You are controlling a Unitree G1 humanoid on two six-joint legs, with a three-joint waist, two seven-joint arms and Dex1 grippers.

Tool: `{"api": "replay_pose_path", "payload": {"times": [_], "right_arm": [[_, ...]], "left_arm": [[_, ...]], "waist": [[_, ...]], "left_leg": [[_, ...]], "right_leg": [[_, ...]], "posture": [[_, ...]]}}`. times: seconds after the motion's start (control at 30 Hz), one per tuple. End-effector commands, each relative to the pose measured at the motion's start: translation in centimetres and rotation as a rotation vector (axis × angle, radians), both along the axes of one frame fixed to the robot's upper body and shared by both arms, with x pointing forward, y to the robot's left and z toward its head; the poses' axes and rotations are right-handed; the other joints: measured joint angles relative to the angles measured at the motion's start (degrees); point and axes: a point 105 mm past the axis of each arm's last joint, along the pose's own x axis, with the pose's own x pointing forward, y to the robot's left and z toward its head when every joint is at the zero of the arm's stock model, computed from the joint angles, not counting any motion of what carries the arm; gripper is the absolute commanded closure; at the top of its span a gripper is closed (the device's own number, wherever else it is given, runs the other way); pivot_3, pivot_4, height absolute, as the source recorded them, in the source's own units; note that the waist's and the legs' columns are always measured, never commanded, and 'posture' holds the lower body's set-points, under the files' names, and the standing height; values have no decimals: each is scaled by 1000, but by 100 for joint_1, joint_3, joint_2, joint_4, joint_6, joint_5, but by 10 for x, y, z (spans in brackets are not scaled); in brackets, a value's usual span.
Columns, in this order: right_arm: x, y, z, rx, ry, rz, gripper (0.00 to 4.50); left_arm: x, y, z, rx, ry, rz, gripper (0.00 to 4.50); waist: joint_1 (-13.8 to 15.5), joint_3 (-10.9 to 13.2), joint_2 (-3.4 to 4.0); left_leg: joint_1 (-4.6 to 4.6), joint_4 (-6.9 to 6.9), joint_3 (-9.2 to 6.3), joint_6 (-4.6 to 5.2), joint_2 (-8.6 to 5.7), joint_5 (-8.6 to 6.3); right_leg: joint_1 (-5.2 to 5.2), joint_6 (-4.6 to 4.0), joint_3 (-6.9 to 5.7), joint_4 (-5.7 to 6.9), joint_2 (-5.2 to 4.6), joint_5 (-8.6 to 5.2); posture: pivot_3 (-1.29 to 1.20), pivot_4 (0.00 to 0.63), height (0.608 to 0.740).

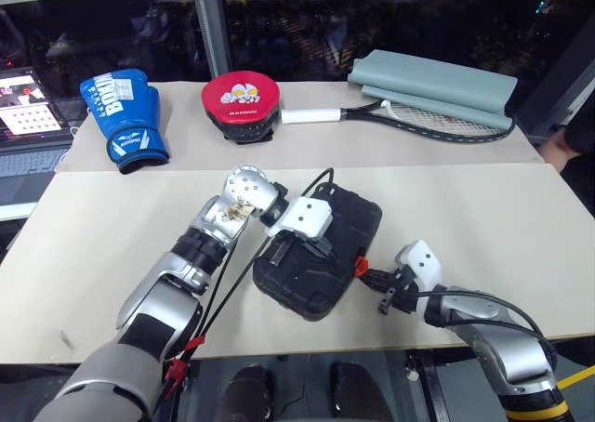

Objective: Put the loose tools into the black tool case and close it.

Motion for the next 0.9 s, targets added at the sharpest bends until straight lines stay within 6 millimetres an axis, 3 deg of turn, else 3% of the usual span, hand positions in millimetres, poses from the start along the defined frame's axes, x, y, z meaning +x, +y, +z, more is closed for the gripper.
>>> {"api": "replay_pose_path", "payload": {"times": [0.03,0.43,0.7,0.9], "right_arm": [[6,15,65,83,-220,70,4500],[-8,19,71,28,-198,141,4500],[-13,-15,87,-38,-206,74,4500],[-22,-25,61,-85,-123,58,4500]], "left_arm": [[-3,0,-18,84,27,-6,4441],[-2,-4,-19,71,28,-6,4441],[-1,-2,-20,70,31,6,4441],[0,-2,-21,69,27,10,4441]], "waist": [[-3,0,0],[94,0,0],[148,0,0],[150,-2,2]], "left_leg": [[-1,0,0,0,0,0],[-28,-6,-3,1,-9,-1],[-30,-6,-4,1,-8,-1],[-29,-7,-6,1,-5,-1]], "right_leg": [[-2,-4,2,0,0,3],[-22,-6,-3,-8,-10,6],[-22,-5,-9,-9,-9,5],[-21,-6,-11,-9,-7,5]], "posture": [[0,150,736],[0,150,736],[0,150,736],[0,150,736]]}}
